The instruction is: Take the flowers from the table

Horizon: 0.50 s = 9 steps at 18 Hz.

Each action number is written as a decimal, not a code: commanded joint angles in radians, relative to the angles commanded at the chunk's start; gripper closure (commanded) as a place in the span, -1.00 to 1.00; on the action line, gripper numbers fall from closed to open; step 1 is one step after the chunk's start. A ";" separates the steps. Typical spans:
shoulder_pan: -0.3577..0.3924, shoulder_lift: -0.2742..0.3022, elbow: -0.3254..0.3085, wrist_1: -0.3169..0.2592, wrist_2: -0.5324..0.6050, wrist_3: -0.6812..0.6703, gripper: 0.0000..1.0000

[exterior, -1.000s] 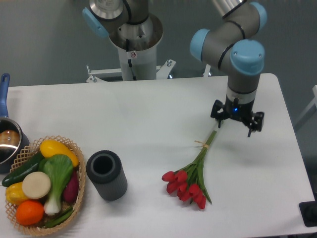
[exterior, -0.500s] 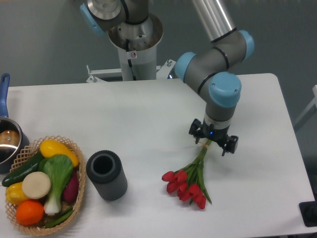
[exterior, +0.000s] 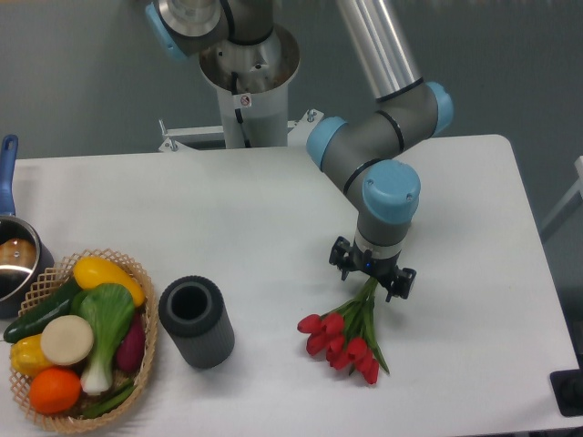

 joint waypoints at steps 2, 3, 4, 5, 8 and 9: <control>-0.002 -0.012 0.012 0.000 0.000 -0.003 -0.49; -0.002 -0.015 0.014 0.000 0.000 -0.008 -0.30; -0.005 -0.017 0.014 -0.001 0.002 -0.008 -0.09; -0.005 -0.021 0.008 -0.002 0.002 -0.008 0.31; -0.011 -0.020 -0.006 -0.005 0.008 -0.017 1.00; -0.009 -0.014 -0.012 -0.003 0.006 -0.023 1.00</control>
